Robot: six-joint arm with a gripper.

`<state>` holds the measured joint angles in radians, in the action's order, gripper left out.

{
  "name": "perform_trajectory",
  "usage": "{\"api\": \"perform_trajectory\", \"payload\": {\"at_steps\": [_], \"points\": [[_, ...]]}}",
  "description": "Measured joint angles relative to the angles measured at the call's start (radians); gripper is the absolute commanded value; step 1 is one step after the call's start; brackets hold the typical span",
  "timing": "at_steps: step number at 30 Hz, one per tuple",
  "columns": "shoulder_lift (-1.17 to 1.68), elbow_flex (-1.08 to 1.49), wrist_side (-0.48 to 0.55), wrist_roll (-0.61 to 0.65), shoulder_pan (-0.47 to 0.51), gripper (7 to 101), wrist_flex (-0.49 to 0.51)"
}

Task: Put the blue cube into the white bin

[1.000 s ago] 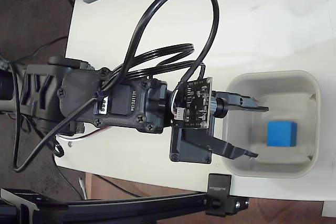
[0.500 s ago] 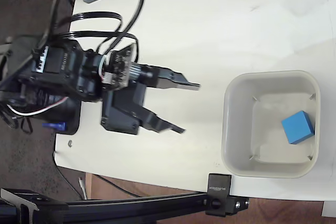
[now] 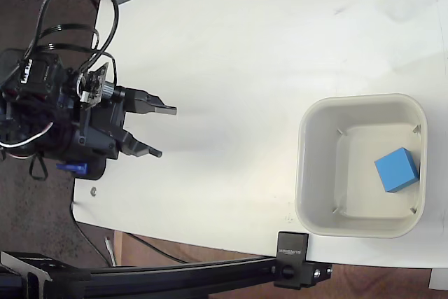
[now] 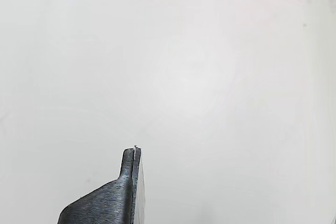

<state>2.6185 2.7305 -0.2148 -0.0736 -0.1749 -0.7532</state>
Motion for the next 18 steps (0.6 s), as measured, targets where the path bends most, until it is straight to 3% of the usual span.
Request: {"api": "perform_trajectory", "payload": {"at_steps": [5, 18], "points": [[0.147, 0.115, -0.051, -0.015, -0.067, 100.3, 0.003], [0.410, 0.284, -0.057, -0.025, -0.063, 100.3, -0.028]]}}
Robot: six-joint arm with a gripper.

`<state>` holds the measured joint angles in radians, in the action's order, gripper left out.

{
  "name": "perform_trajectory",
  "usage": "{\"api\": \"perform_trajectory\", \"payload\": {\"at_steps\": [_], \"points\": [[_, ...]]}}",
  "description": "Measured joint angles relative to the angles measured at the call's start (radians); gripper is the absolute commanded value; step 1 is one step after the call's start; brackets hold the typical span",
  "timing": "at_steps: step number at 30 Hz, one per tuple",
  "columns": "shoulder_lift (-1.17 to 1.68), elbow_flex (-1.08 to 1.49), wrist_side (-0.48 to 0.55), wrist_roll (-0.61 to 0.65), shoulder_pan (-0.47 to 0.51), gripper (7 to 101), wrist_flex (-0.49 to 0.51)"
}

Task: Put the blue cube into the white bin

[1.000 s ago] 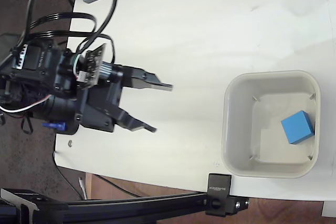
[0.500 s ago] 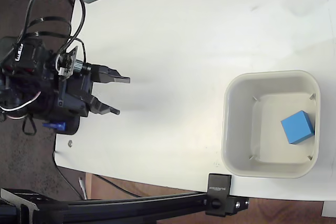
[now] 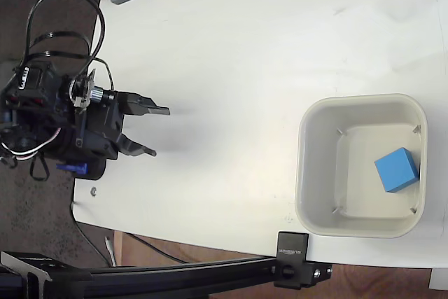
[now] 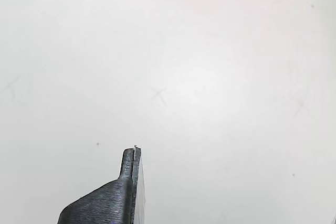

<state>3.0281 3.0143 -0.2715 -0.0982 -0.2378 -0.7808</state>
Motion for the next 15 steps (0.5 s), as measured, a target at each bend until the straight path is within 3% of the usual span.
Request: {"api": "perform_trajectory", "payload": {"at_steps": [15], "points": [[0.002, 0.000, 0.011, 0.009, 0.006, 100.3, -0.002]]}}
